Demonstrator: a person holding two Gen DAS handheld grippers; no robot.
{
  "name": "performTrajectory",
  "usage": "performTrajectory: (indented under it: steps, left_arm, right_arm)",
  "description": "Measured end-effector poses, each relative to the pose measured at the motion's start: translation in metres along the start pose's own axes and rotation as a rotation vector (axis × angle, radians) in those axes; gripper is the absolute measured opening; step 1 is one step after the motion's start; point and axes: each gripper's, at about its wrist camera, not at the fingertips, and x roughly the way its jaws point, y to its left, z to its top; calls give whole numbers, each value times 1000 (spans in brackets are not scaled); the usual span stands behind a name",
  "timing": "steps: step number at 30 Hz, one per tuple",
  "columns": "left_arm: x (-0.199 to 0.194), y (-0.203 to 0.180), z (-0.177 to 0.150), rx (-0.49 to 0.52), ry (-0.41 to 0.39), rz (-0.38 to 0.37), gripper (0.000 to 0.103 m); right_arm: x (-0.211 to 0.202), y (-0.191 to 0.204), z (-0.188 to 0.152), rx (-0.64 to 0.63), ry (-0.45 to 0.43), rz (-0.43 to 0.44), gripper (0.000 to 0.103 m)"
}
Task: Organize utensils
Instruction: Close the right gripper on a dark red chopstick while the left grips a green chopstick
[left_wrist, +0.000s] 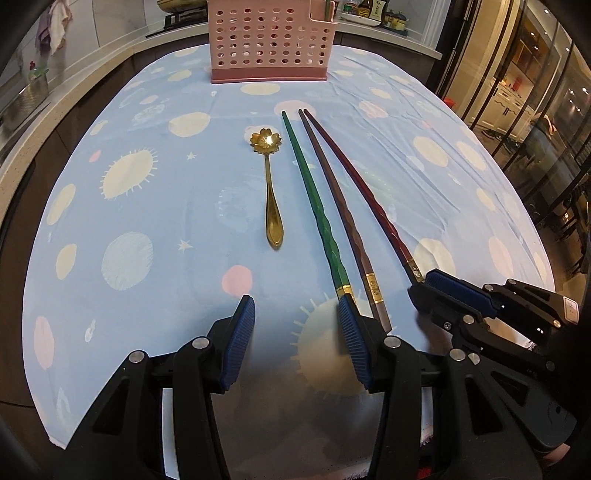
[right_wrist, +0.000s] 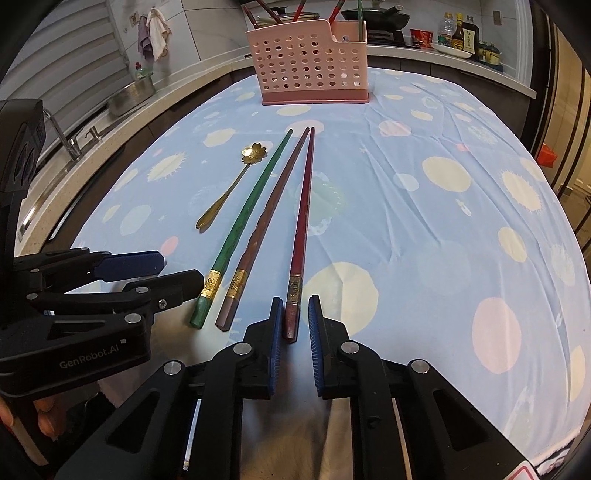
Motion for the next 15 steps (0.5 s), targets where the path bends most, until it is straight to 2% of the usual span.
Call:
performTrajectory:
  steps: [9,15]
  left_arm:
    - [-7,-9,2,12,-18,-18,45]
    - [4,-12,-1,17,11,-17,44]
  right_arm:
    - [-1,-3,-2,12,-5,0,8]
    - [-1,-4,-2,15,-7,1,7]
